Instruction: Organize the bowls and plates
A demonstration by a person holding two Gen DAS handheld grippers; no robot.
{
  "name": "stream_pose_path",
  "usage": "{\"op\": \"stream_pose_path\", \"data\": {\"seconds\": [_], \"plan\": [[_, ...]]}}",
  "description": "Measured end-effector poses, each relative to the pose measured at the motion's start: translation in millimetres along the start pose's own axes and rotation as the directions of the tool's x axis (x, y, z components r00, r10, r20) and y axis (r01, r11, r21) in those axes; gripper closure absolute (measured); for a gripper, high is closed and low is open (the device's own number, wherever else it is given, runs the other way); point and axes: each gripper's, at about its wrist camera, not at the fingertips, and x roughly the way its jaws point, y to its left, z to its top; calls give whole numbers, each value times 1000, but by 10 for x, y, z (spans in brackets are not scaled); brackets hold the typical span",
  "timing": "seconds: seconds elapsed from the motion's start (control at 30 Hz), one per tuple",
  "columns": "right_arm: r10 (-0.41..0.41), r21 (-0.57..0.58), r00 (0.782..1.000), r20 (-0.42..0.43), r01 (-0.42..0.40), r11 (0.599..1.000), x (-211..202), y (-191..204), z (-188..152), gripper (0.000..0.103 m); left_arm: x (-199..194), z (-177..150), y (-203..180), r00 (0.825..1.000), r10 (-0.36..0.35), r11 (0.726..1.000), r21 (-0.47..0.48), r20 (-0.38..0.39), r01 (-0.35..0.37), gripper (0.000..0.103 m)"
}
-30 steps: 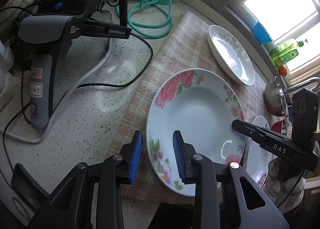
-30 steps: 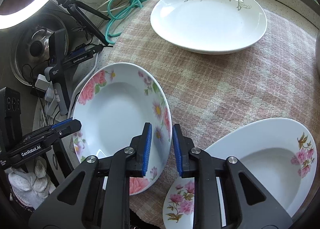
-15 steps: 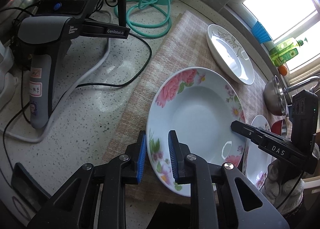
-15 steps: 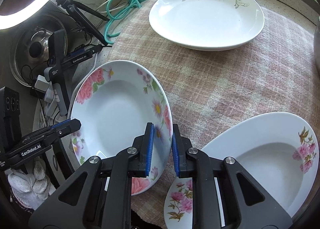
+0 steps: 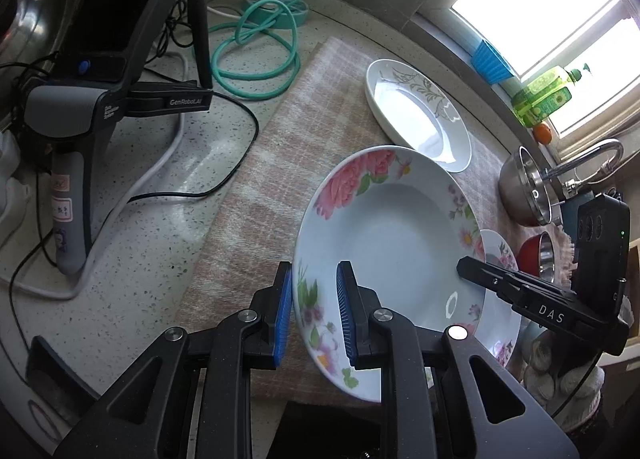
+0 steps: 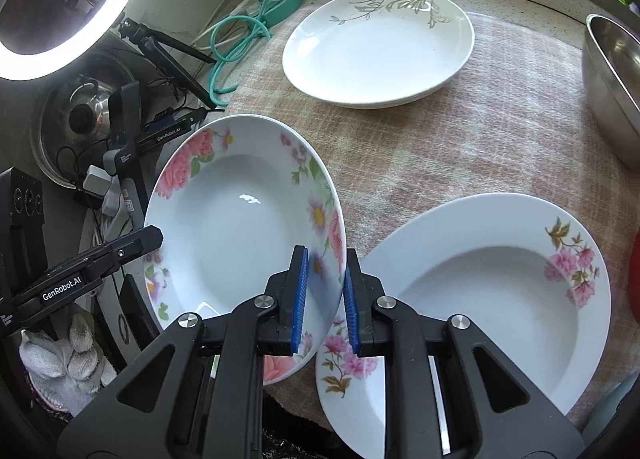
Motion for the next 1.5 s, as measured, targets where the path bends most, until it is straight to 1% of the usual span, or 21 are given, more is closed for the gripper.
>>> {"op": "stream_pose_path", "data": {"seconds": [0.2, 0.43, 0.77, 1.23, 1.5], "plan": [[-15, 57, 999, 30, 13, 998, -230, -246, -138, 85, 67, 11, -281, 999, -33, 998, 60, -16, 34, 83], [-48, 131, 998, 47, 42, 990, -426, -585, -308, 85, 197, -57, -599, 996, -65, 989, 131, -61, 72, 83], [-99, 216, 994, 54, 85, 973, -619, -984, -570, 85, 398, -185, -1030, 989, -82, 969, 220, -122, 107, 83], [-157, 286, 987, 45, 138, 948, -726, -1336, -798, 84, 623, -344, -1368, 979, -76, 947, 295, -191, 131, 83], [-180, 280, 983, 44, 161, 946, -733, -1362, -823, 84, 681, -389, -1432, 977, -58, 941, 317, -207, 123, 83]]}}
